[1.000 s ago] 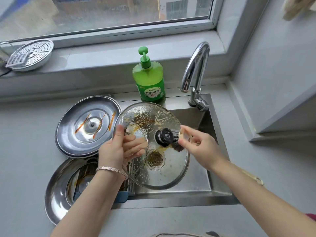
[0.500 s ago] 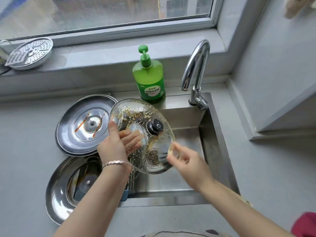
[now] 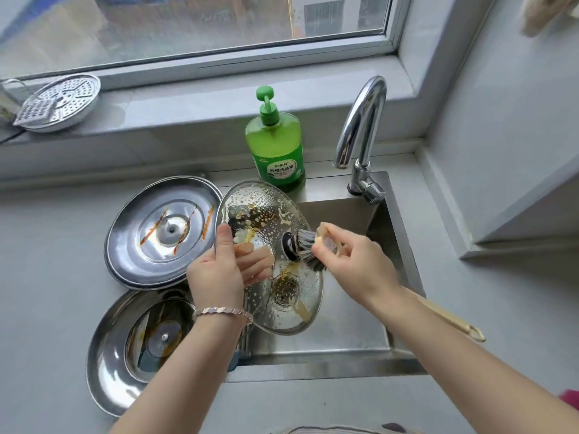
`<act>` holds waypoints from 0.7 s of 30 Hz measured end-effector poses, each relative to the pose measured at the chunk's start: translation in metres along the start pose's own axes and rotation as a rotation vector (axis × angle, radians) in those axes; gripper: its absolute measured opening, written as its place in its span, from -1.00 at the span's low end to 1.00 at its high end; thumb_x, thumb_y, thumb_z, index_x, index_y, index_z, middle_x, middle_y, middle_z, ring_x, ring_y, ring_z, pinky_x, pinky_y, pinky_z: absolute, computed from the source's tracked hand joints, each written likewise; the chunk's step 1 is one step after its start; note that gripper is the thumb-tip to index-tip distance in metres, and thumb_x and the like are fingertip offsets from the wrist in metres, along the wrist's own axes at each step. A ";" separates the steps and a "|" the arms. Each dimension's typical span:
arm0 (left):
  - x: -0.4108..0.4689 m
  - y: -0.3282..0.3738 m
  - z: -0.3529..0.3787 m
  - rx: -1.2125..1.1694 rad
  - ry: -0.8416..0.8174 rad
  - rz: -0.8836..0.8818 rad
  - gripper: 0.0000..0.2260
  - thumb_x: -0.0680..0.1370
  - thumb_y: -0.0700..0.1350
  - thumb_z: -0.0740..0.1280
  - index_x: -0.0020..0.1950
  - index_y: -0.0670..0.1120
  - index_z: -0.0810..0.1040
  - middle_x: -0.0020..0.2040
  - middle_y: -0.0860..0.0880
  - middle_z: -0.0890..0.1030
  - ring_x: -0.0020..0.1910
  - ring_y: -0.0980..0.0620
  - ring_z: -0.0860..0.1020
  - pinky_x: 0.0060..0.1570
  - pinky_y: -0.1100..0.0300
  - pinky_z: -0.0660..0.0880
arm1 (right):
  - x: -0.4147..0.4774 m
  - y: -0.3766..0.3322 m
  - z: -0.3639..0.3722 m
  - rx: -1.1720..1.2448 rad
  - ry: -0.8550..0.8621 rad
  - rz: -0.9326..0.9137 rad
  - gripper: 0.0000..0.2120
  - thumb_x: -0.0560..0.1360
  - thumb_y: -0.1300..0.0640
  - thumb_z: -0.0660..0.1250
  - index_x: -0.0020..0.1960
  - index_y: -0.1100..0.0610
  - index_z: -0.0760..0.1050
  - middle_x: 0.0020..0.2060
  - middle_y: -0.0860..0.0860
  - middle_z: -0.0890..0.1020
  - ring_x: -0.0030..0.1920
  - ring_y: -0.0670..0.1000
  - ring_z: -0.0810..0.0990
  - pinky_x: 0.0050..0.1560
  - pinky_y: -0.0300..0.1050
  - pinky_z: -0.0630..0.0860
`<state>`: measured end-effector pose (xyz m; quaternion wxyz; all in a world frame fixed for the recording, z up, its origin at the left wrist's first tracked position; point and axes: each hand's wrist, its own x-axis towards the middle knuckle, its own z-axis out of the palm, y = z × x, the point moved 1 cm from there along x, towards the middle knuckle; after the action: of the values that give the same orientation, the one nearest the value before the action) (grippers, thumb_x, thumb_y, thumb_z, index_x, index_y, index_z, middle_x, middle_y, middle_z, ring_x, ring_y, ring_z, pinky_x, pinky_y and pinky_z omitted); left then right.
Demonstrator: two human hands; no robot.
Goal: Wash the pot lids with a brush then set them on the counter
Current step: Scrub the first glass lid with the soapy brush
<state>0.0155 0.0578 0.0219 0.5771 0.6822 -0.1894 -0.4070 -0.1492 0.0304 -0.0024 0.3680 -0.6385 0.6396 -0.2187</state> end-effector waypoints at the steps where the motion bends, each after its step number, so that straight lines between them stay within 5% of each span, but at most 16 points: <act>1: 0.000 -0.001 0.001 -0.007 0.002 -0.008 -0.60 0.56 0.03 0.25 -0.22 -0.32 0.48 -0.34 -0.28 0.60 -0.54 -0.04 0.58 -0.57 0.21 0.53 | -0.006 -0.005 0.001 -0.072 0.018 -0.062 -0.68 0.51 -0.16 0.20 0.26 -0.21 0.42 -0.33 -0.17 0.55 -0.22 -0.06 0.51 -0.27 -0.14 0.40; 4: -0.005 -0.007 0.007 0.020 -0.038 -0.002 -0.63 0.56 -0.01 0.25 -0.28 -0.29 0.45 -0.52 -0.16 0.57 -0.60 0.00 0.54 -0.59 0.22 0.50 | -0.003 -0.014 0.007 -0.361 0.066 -0.208 -0.62 0.52 -0.17 0.16 0.33 -0.22 0.32 -0.11 -0.03 0.63 -0.06 0.08 0.59 -0.19 -0.10 0.44; 6: -0.009 -0.010 0.009 0.049 -0.078 0.037 -0.64 0.57 -0.04 0.26 -0.31 -0.29 0.44 -0.51 -0.20 0.53 -0.59 -0.02 0.52 -0.57 0.20 0.49 | 0.011 -0.010 0.006 -0.424 0.003 -0.126 -0.69 0.52 -0.15 0.16 0.25 -0.21 0.38 -0.13 -0.01 0.62 -0.04 0.12 0.58 -0.19 -0.09 0.42; 9: -0.009 -0.006 0.006 0.031 -0.092 0.073 -0.63 0.55 -0.01 0.27 -0.30 -0.29 0.46 -0.44 -0.26 0.55 -0.53 -0.07 0.56 -0.53 0.14 0.52 | 0.019 0.017 0.008 -0.048 -0.099 0.116 -0.71 0.50 -0.14 0.23 0.18 -0.13 0.50 -0.16 -0.13 0.56 -0.09 -0.04 0.52 -0.16 -0.16 0.37; 12: -0.002 0.002 0.007 -0.052 -0.065 0.065 -0.63 0.54 0.02 0.27 -0.29 -0.27 0.48 -0.48 -0.16 0.60 -0.52 -0.05 0.59 -0.49 0.13 0.56 | 0.000 0.028 0.023 0.533 -0.042 0.214 -0.74 0.51 0.07 0.32 0.14 0.16 0.57 -0.40 -0.20 0.47 -0.43 -0.26 0.39 -0.39 -0.41 0.31; 18: 0.003 0.000 0.014 0.018 -0.159 0.077 -0.64 0.56 -0.01 0.24 -0.27 -0.28 0.48 -0.48 -0.10 0.62 -0.48 -0.02 0.61 -0.47 0.15 0.56 | -0.003 0.028 0.012 0.593 -0.001 0.316 -0.88 0.53 0.01 0.28 -0.04 0.04 0.52 -0.40 -0.09 0.41 -0.64 -0.21 0.30 -0.60 -0.43 0.20; 21: 0.003 -0.006 0.015 0.176 -0.278 0.196 -0.61 0.51 0.07 0.27 -0.32 -0.22 0.53 -0.40 -0.15 0.64 -0.39 -0.11 0.64 -0.38 0.04 0.60 | 0.001 0.033 -0.013 0.768 0.062 0.498 -0.73 0.47 -0.07 0.34 -0.22 0.12 0.42 -0.40 0.02 0.37 -0.66 -0.18 0.17 -0.66 -0.35 0.09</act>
<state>0.0044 0.0480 0.0155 0.5204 0.6455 -0.3677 -0.4212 -0.1807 0.0299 -0.0192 0.6000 -0.2759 0.6569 -0.3638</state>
